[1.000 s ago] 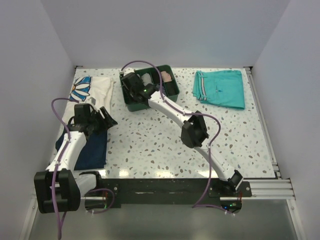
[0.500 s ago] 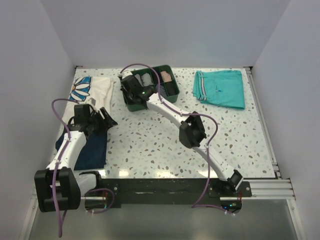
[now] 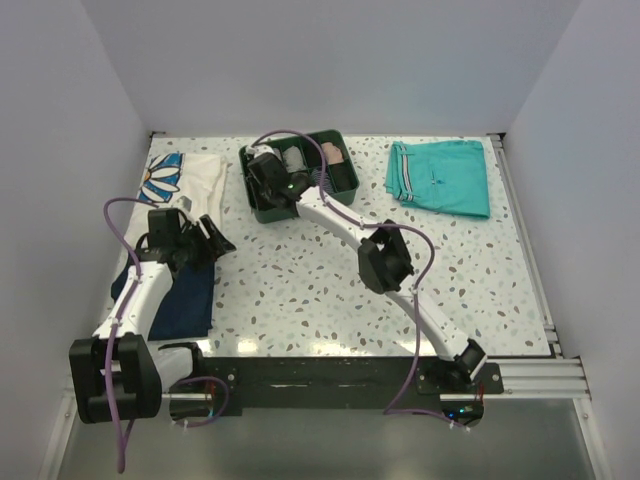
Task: Roll the underwear
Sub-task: Place the underwear in the storage box.
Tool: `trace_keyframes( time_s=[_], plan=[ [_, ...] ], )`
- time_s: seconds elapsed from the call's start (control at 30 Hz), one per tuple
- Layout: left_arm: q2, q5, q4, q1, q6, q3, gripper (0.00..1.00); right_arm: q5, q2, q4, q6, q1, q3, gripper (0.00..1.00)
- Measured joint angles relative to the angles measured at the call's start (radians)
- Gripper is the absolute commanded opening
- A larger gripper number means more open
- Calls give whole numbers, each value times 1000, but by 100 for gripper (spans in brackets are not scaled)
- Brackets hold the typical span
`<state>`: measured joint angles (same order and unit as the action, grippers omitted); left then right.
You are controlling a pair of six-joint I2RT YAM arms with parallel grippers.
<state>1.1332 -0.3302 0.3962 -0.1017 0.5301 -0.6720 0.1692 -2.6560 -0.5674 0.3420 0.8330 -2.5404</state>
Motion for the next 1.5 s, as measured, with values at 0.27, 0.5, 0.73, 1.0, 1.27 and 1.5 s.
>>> trace_keyframes(
  time_s=[0.27,0.5,0.73,1.0,1.27,1.5],
  plan=[
    [8,-10,-13,-4,0,8,68,-6,90,2,13,-5,149,0],
    [13,-24,-14,-8,0,14,68,-1,148,-116,-8,10,186,0],
    [21,-37,-16,-10,0,16,68,-20,142,-256,-46,18,88,6],
    [22,-42,-18,-10,0,16,68,-35,127,-294,-54,18,53,7],
    [21,-45,-22,-10,0,16,68,-58,103,-309,-56,16,53,12],
    [22,-51,-26,-11,0,16,68,-64,86,-308,-57,12,53,40]
  ],
)
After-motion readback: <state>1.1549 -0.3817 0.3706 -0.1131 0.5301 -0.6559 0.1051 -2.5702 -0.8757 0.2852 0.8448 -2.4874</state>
